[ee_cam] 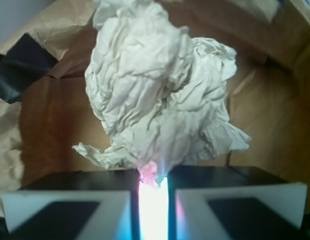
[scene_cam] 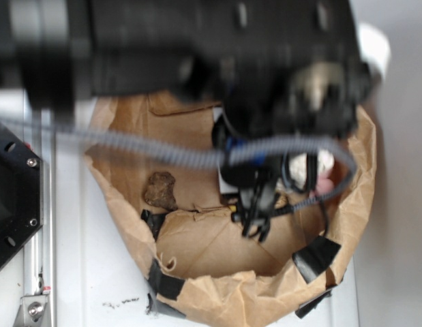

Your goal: Grab the white paper.

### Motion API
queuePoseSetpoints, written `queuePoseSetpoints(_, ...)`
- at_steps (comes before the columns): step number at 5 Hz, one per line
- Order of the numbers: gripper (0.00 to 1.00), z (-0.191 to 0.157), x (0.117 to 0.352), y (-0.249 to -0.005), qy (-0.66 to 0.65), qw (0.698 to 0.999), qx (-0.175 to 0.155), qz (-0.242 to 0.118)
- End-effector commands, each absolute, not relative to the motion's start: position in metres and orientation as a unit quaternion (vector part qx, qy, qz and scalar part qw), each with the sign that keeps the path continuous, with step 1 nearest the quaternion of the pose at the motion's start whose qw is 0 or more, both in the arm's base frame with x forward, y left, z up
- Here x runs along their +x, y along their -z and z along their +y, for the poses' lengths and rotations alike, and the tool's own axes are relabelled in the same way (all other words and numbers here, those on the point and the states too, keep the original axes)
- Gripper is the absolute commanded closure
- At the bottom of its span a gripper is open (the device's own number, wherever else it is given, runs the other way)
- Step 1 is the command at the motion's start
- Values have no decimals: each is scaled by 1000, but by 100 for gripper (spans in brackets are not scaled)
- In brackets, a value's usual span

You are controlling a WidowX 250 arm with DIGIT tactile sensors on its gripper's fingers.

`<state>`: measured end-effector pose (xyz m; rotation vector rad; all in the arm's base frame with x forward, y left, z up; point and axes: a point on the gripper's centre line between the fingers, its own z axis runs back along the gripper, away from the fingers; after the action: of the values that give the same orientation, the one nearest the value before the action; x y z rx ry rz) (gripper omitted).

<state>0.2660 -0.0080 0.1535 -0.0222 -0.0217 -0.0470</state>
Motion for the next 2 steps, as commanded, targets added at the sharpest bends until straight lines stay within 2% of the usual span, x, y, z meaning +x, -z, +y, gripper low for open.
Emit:
queuePoseSetpoints(1, 100, -6, 247, -164, 64, 996, -19, -50)
queuePoseSetpoints(2, 100, -3, 245, -165, 60, 997, -25, -52)
